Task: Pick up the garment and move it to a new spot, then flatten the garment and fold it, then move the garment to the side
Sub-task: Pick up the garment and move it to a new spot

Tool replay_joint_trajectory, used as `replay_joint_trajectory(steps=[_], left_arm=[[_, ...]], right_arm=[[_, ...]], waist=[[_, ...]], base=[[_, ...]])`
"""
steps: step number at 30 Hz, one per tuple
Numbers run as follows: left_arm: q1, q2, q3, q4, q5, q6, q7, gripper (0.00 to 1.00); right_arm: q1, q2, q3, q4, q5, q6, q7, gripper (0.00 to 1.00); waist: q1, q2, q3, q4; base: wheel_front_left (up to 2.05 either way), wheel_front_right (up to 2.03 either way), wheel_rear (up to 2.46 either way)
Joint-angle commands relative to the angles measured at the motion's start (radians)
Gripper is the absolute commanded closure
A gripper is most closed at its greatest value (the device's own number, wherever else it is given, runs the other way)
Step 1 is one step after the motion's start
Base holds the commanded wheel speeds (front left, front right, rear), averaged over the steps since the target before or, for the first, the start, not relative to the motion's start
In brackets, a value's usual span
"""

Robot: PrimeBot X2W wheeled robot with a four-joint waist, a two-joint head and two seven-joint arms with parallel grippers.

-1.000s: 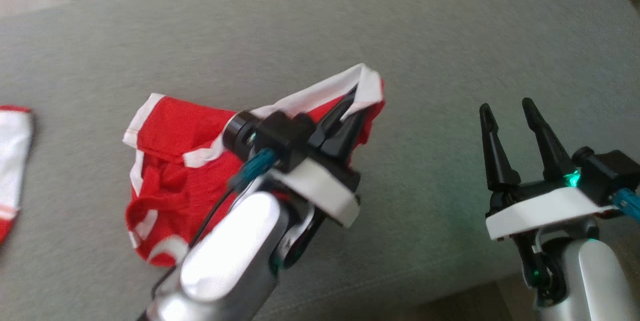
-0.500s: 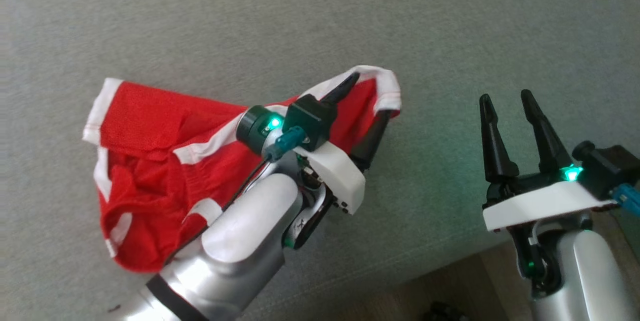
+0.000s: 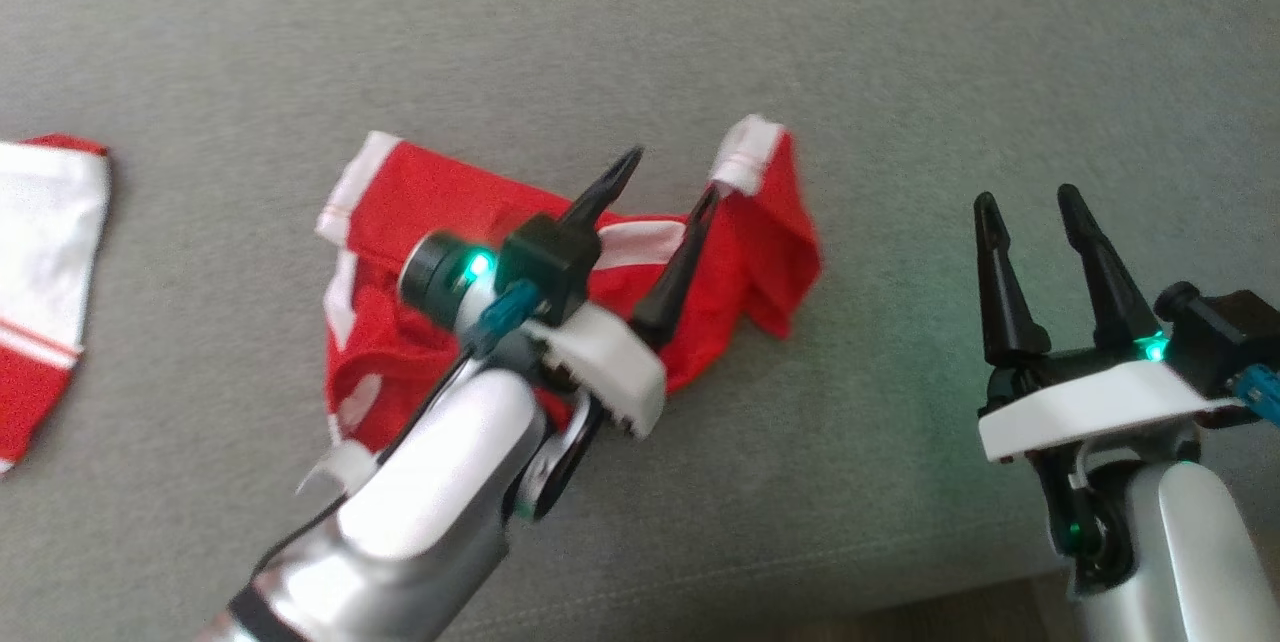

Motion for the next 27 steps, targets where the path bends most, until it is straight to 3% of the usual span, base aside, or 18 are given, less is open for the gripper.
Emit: replay_joint_trajectory(steps=[1, 7, 17, 23, 27], left_arm=[[0.005, 0.025, 0.036, -0.046, -0.009, 0.011, 0.011, 0.0], [0.098, 0.097, 0.091, -0.107, -0.033, 0.077, -0.002, 0.0], [0.271, 0.186, 0.295, -0.217, -0.032, 0.222, -0.045, 0.0], [0.375, 0.221, 0.387, -0.293, 0.026, 0.241, -0.046, 0.0], [0.413, 0.229, 0.398, -0.311, 0.052, 0.237, -0.046, 0.0]], right_arm=[[-0.014, -0.004, 0.013, -0.038, -0.011, 0.004, 0.008, 0.0], [0.001, -0.004, 0.0, -0.05, -0.022, 0.004, 0.021, 0.0], [0.059, -0.004, -0.036, -0.079, -0.052, 0.004, 0.054, 0.0], [0.105, -0.004, -0.046, -0.103, -0.054, 0.004, 0.076, 0.0], [0.129, -0.004, -0.045, -0.108, -0.049, 0.004, 0.082, 0.0]], waist=[[-0.0001, -0.0001, -0.022, 0.032], [-0.0001, -0.0001, -0.046, 0.08], [-0.0001, -0.0001, -0.102, 0.162], [-0.0001, -0.0001, -0.147, 0.177], [-0.0001, -0.0001, -0.17, 0.171]], base=[[0.0, 0.0, 0.0], [0.0, 0.0, 0.0], [0.0, 0.0, 0.0], [0.0, 0.0, 0.0], [0.0, 0.0, 0.0]])
